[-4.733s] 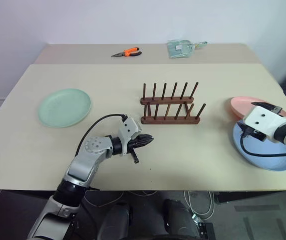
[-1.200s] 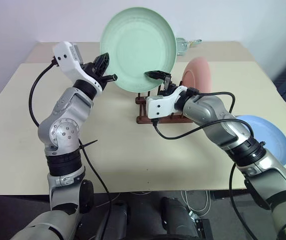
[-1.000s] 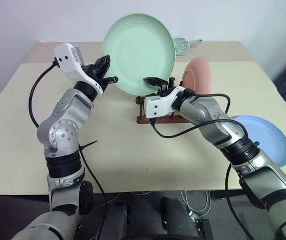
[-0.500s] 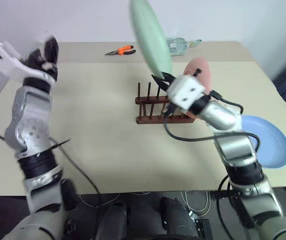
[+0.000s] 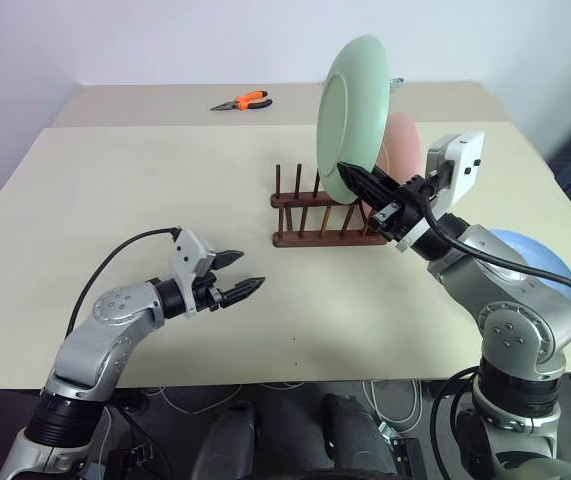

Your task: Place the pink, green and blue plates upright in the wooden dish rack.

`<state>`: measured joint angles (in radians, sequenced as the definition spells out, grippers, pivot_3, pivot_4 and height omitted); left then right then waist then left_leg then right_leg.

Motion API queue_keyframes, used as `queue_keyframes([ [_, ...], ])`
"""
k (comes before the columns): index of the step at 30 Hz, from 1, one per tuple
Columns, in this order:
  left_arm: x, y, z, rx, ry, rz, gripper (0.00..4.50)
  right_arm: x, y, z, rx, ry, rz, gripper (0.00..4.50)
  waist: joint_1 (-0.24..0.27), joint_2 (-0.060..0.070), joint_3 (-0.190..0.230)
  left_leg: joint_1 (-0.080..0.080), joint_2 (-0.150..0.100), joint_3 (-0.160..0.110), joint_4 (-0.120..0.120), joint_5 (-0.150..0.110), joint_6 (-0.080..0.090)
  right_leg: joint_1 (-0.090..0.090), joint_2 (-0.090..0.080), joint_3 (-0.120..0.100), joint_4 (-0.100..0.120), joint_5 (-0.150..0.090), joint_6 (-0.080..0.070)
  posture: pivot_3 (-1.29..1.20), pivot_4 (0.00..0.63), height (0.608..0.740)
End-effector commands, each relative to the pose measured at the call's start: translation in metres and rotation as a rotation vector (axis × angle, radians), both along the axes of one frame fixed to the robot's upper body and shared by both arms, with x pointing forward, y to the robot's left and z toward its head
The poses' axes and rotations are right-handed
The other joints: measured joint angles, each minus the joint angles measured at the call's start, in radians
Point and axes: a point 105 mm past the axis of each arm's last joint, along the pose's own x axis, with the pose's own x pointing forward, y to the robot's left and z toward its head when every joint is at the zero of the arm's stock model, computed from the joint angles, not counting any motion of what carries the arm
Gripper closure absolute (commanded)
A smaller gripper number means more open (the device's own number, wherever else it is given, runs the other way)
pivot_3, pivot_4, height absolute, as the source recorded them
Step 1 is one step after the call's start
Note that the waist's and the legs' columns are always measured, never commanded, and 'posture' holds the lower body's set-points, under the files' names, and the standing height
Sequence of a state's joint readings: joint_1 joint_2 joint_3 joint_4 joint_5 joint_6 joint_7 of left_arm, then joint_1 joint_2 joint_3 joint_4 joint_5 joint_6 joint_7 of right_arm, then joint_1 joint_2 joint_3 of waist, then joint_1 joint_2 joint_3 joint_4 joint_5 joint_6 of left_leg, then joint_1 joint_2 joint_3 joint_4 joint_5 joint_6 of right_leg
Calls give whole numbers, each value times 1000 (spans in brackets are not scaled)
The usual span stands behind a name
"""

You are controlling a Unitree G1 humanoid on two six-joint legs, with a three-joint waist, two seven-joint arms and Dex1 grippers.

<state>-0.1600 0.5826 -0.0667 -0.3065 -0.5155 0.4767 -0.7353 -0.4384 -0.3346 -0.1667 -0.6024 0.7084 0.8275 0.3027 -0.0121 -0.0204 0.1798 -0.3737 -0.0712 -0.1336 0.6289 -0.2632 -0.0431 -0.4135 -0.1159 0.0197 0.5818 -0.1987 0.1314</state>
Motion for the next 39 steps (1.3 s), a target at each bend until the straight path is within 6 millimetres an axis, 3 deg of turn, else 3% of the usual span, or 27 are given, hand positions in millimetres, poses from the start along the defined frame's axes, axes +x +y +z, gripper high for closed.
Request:
queue_keyframes([
  [1, -8, -11, 11, -24, -27, -58, 971, 1, -6, 3, -8, -16, -19, 4500, 0, 0, 0, 0, 0, 0, 0, 0, 0, 0, 0, 0, 0, 0, 0, 0, 150, 740],
  [8, -12, -24, 21, -73, -40, -76, 971, 22, -12, -14, -56, 56, -72, 4500, 0, 0, 0, 0, 0, 0, 0, 0, 0, 0, 0, 0, 0, 0, 0, 0, 150, 740],
  [12, -12, -25, 21, -73, -42, -75, 885, 26, -14, -10, -103, 12, -94, 2908, 1, 0, 0, 0, 0, 0, 0, 0, 0, 0, 0, 0, 0, 0, 0, 0, 150, 740],
  [15, -12, -26, 21, -71, -38, -77, 885, 22, -18, 13, -248, -169, -143, 1444, 0, 0, 0, 0, 0, 1, 0, 0, 0, 0, 0, 0, 0, 0, 0, 0, 150, 740],
  [17, -12, -28, 19, -65, -35, -85, 885, 16, -23, 29, -332, -271, -153, 1444, 2, 1, 1, 0, 0, 1, 1, 0, 0, 1, 0, 0, 0, 0, 1, 0, 150, 740],
  [22, -10, -34, 17, -66, -28, -111, 885, 1, -67, 75, -316, -376, -242, 1444, 5, 0, 1, 0, 0, 0, 1, 0, 0, 1, 0, -1, -1, 0, 1, 0, 150, 740],
  [25, -7, -38, 14, -60, -27, -133, 885, -4, -114, 75, -319, -311, -393, 585, 17, 0, 0, -1, 0, 0, 2, 0, 1, 3, 0, -1, -3, 0, 1, 0, 150, 740],
  [26, -6, -39, 14, -58, -26, -138, 885, -6, -125, 72, -337, -295, -430, 109, 21, -1, 0, 0, 0, 0, 2, 0, 1, 3, 0, -1, -3, 0, 1, 0, 150, 740],
  [28, -5, -42, 11, -50, -22, -162, 885, -11, -157, 47, -368, -196, -546, 45, 26, -1, 0, 0, -1, 1, 1, -1, 1, 3, -1, -1, -4, -1, 1, 0, 150, 740],
  [30, -4, -45, 9, -47, -18, -180, 885, -19, -174, 7, -458, -46, -586, 45, 30, -1, 0, -1, 0, 0, 2, -1, 2, 4, 0, -1, -4, -1, 1, 0, 150, 740],
  [33, -3, -49, 7, -44, -15, -203, 885, -36, -174, -66, -650, 182, -529, 45, 27, 0, 0, -1, -1, 1, 2, -1, 2, 4, -1, -1, -3, -1, 1, 0, 150, 740],
  [35, -2, -51, 6, -43, -16, -207, 885, -43, -171, -87, -672, 238, -509, 45, 17, 3, 0, 0, -1, 2, 2, -1, 2, 4, -2, 0, -3, -1, 1, 0, 150, 740],
  [39, -2, -54, 9, -41, -27, -223, 885, -44, -186, -133, -764, 391, -592, 45, 0, 4, 0, 1, 1, 6, 2, -1, 2, 5, -1, 1, -3, -3, 3, 0, 150, 740],
])
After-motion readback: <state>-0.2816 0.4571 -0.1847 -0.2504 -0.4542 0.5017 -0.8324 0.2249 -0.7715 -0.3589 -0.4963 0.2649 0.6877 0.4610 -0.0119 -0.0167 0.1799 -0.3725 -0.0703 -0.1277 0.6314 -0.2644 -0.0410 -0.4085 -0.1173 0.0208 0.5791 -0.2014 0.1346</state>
